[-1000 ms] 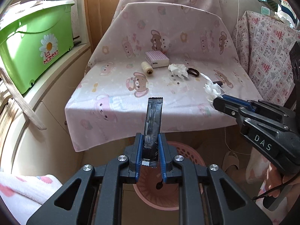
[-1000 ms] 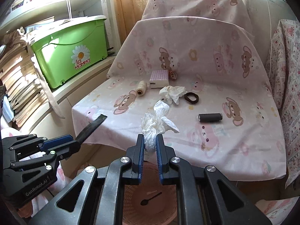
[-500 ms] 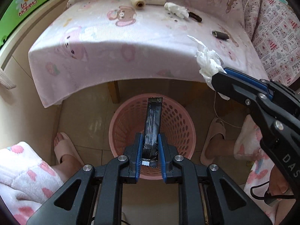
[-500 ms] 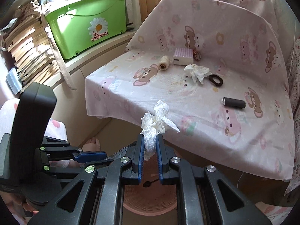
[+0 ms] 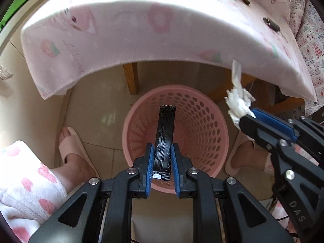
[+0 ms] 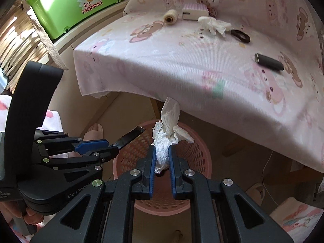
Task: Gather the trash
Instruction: 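Carry the strip and tissue over the pink basket and open both tools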
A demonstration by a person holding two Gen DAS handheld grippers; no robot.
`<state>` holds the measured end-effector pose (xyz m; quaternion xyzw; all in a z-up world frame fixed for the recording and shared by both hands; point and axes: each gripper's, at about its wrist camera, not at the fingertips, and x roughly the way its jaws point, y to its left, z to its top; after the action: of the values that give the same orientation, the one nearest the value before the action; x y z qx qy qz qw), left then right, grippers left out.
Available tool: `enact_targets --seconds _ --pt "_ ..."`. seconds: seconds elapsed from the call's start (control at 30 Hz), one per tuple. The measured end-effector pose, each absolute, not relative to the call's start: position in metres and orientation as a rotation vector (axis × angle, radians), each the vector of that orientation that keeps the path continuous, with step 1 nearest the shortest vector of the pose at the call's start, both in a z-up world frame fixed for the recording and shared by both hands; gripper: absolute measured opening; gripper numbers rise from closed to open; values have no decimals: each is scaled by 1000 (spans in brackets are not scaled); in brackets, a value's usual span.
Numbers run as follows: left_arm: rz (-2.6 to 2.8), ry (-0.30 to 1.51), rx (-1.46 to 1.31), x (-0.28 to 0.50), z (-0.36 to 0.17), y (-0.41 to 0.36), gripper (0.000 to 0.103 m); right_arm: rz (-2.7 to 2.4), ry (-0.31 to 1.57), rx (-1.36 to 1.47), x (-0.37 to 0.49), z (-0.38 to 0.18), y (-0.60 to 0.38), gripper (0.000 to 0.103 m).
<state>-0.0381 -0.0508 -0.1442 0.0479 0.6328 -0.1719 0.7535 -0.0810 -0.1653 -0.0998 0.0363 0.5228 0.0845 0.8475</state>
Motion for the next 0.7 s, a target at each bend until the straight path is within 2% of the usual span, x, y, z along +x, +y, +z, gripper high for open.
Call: enact_targets --seconds 0.37,0.7 --pt "-289 1445 156 -20 -185 -59 17 116 1227 53 -70 -154 -162 14" --pt "-257 1458 159 -19 -188 -59 18 86 1250 117 -66 -166 -173 14"
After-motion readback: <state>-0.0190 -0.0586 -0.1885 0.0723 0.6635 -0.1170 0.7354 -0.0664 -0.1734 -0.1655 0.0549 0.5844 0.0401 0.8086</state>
